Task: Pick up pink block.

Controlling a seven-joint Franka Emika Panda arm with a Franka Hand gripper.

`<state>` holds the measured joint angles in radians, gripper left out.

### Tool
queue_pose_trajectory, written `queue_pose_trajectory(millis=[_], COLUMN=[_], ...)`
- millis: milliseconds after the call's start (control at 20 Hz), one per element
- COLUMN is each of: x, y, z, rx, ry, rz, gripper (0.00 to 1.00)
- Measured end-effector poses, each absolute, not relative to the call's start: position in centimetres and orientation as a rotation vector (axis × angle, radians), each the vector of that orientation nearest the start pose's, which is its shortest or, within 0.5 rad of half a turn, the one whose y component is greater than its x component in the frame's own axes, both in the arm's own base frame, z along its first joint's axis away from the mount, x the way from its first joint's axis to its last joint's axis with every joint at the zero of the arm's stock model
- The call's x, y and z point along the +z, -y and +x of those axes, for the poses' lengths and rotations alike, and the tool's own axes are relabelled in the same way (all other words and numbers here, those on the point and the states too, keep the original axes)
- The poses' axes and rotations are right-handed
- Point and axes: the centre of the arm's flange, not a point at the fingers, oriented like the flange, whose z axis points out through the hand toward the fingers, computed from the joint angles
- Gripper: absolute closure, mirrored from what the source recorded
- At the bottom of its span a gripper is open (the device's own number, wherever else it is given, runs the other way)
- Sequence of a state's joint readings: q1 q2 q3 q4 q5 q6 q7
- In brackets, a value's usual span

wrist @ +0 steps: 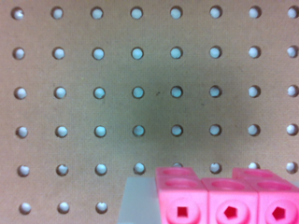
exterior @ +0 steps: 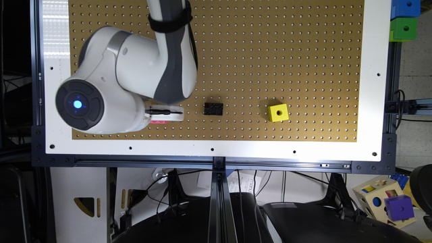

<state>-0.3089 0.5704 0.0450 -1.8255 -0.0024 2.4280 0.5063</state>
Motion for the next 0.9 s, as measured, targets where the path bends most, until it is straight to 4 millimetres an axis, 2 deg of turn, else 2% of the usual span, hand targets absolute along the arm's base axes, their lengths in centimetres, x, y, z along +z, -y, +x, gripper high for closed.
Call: queue_pose_trajectory(millis=[200,400,650,900], x=[25.4,26.1,29.4,29.7], y=[17.2,17.2,17.1,17.1], z=[62.9,62.9,62.6,62.5], rx=[-0.043,-0.047,-0.050,-0.047], ry=[-1.178,-1.177,-1.176,-1.176], rz=[-2.886,-2.887,-2.889,-2.890], gripper=[1.00,1.00,1.00,1.00])
